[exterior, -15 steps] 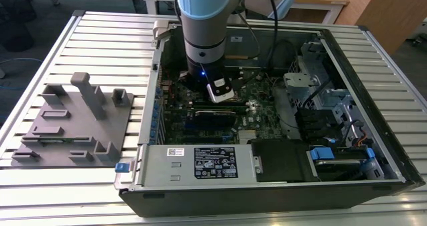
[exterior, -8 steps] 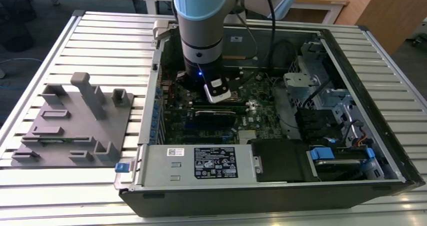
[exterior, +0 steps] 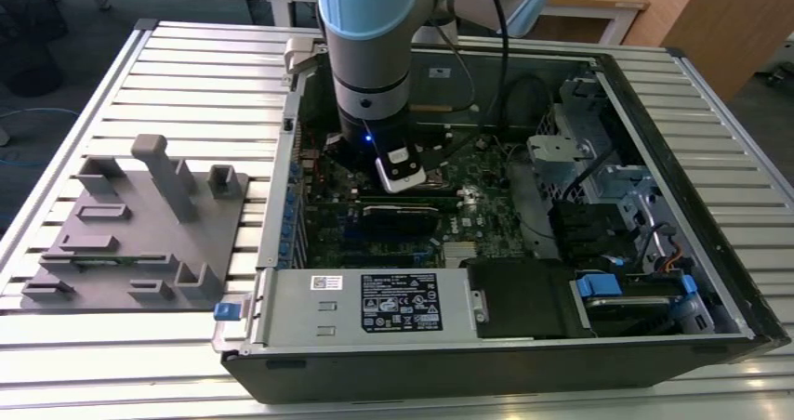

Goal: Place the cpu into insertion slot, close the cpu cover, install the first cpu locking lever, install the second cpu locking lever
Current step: 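Install the second cpu locking lever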

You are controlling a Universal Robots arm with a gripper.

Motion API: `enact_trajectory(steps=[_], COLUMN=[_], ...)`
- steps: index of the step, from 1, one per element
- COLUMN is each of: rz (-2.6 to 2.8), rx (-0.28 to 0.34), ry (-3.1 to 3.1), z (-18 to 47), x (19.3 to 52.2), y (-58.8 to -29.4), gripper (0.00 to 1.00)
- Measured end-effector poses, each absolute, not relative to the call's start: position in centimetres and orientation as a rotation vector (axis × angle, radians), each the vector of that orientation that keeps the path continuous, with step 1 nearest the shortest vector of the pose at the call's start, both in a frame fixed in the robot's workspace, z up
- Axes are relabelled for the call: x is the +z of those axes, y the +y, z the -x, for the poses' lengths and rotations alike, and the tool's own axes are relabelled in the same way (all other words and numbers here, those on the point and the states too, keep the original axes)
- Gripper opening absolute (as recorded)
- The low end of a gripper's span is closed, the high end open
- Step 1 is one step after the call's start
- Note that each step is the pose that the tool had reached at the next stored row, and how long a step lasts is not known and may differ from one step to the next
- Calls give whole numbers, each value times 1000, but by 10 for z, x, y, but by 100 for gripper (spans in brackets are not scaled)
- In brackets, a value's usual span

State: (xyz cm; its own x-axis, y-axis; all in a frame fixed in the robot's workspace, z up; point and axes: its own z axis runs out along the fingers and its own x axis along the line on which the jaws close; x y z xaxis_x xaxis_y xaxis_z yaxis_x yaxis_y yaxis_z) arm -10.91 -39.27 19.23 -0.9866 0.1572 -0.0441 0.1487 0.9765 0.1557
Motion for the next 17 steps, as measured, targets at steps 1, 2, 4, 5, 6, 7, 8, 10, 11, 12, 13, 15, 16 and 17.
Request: enact_trajectory(steps=[1, 2, 4, 5, 6, 7, 8, 10, 11, 12, 13, 15, 16, 17], rz=[-237, -238, -238, -238, -238, -238, -238, -238, -238, -238, -238, -238, -238, -238], rx=[234, 234, 233, 233, 234, 235, 234, 234, 234, 234, 234, 234, 234, 234], ry=[3067, 3067, 3067, 3067, 3067, 3067, 3067, 3067, 3067, 3067, 3067, 3067, 3067, 3067], z=[109, 109, 109, 109, 109, 109, 109, 109, 109, 109, 109, 109, 109, 109], x=[192, 192, 193, 193, 194, 195, 197, 201, 203, 205, 207, 208, 208, 208], y=[-393, -393, -393, -393, -393, -393, -393, -393, -393, -393, -393, -393, -393, -393], gripper=[10, 10, 10, 10, 10, 10, 10, 10, 10, 10, 10, 10, 10, 10])
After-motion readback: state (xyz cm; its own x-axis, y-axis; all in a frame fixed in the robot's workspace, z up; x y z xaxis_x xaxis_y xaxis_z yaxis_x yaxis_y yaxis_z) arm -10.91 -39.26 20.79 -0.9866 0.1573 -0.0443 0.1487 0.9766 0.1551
